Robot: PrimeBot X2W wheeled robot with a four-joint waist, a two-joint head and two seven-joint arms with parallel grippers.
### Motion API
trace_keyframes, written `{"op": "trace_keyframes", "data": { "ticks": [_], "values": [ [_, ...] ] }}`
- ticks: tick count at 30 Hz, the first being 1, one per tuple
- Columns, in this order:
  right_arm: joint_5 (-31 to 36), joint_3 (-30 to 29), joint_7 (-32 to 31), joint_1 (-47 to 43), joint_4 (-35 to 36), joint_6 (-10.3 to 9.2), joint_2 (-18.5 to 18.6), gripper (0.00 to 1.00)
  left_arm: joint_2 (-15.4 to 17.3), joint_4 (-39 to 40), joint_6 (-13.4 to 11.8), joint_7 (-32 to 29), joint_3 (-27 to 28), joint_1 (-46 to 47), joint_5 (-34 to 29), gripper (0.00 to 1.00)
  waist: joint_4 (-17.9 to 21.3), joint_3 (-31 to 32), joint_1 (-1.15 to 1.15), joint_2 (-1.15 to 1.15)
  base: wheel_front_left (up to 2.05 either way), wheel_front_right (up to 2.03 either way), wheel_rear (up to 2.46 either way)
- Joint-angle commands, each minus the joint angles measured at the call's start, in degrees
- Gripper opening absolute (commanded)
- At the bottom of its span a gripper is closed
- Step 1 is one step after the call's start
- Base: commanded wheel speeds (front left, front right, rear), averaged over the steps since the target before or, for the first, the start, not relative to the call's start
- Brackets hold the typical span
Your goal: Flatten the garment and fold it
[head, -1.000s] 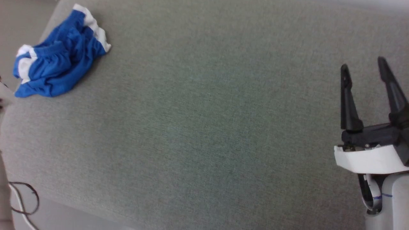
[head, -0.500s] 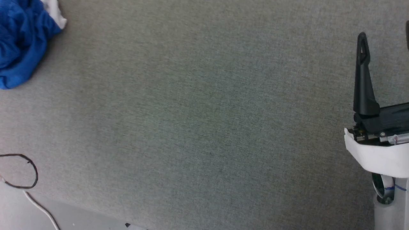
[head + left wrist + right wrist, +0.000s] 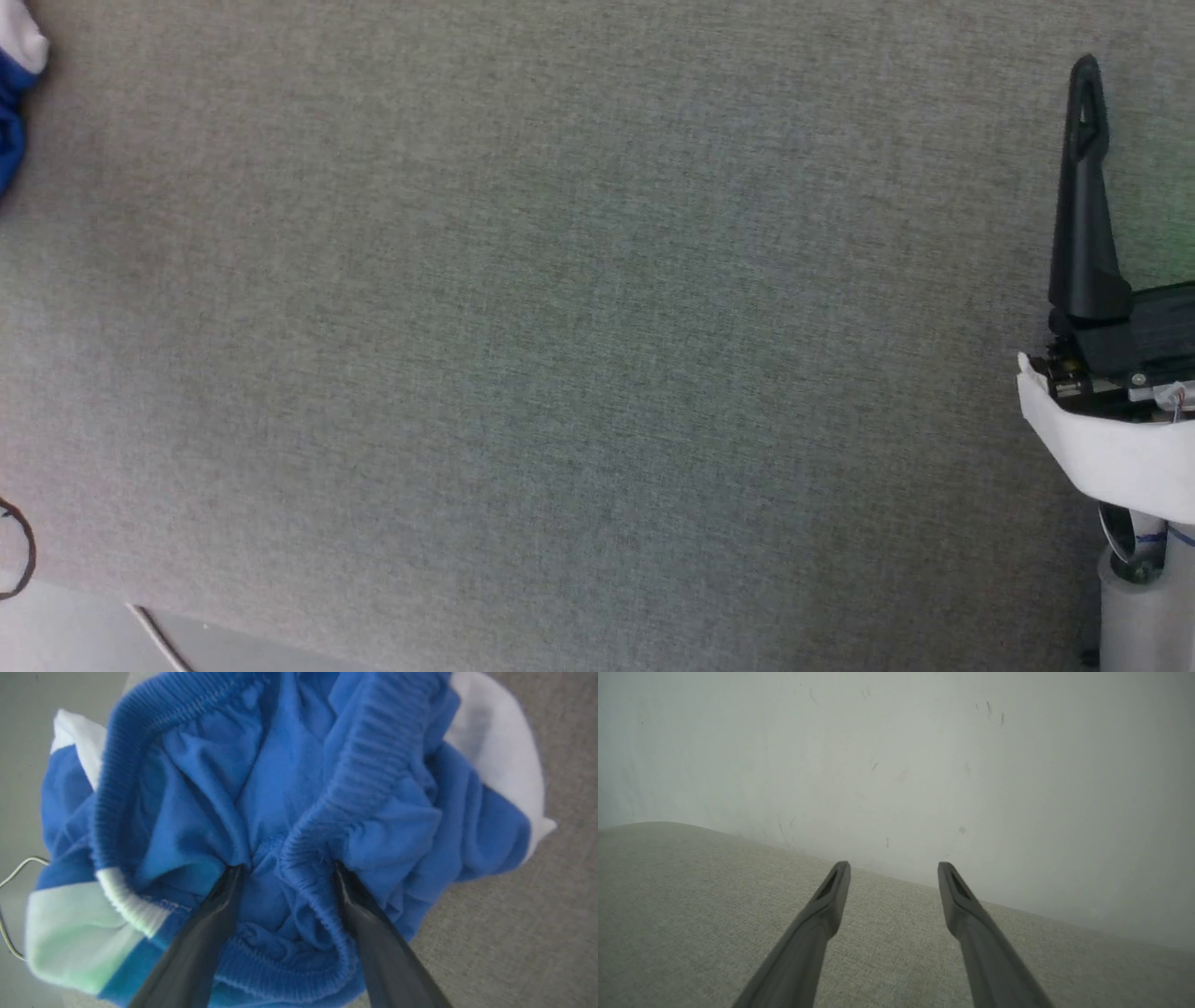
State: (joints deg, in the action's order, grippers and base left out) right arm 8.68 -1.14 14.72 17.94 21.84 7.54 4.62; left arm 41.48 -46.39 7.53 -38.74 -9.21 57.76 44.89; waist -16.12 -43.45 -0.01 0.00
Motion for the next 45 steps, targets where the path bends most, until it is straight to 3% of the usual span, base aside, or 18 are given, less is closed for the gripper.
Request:
{"op": "trace_keyframes", "data": {
  "ticks": [1,5,13,21,31,45],
  "values": [
    [0.45,0.18,0.28,1.09,0.18,-0.05,-0.07,1.0,-1.93,-1.73,-0.05,-0.39,-1.76,-1.43,-0.25,0.01,0.29,0.6,0.01,0.0,0.0,0.0,0.0],
    [0.12,-0.02,0.28,0.79,-0.6,-0.05,-0.34,1.0,-0.03,-2.09,-0.05,2.4,-4.25,-0.03,-1.24,0.0,0.2,3.17,0.01,0.0,0.0,0.0,0.0],
    [-1.53,-0.47,0.28,-1.63,-3.32,-0.05,-1.38,1.0,4.72,-0.21,-0.05,15.53,-9.8,6.25,-7.39,0.0,0.4,12.4,0.01,0.0,0.0,0.0,0.0],
    [-4.92,-2.57,0.28,-5.65,-5.41,-0.05,-1.71,1.0,4.37,8.63,-0.05,20.19,-19.93,14.77,-10.33,0.0,0.74,21.13,0.01,0.0,0.0,0.0,0.0],
    [-9.28,-3.7,0.28,-8.3,-6.72,-0.05,-1.73,1.0,-1.9,20.75,-0.05,21.28,-34.71,21.21,-9.78,0.0,7.21,27.54,0.01,0.0,0.0,0.0,0.0],
    [-12.7,-4.73,0.28,-10.04,-8.11,-0.05,-1.74,1.0,-18.83,22.48,-0.05,26.0,-57.82,14.31,-5.94,0.0,18.58,28.71,0.01,0.0,0.0,0.0,0.0]
  ]
}}
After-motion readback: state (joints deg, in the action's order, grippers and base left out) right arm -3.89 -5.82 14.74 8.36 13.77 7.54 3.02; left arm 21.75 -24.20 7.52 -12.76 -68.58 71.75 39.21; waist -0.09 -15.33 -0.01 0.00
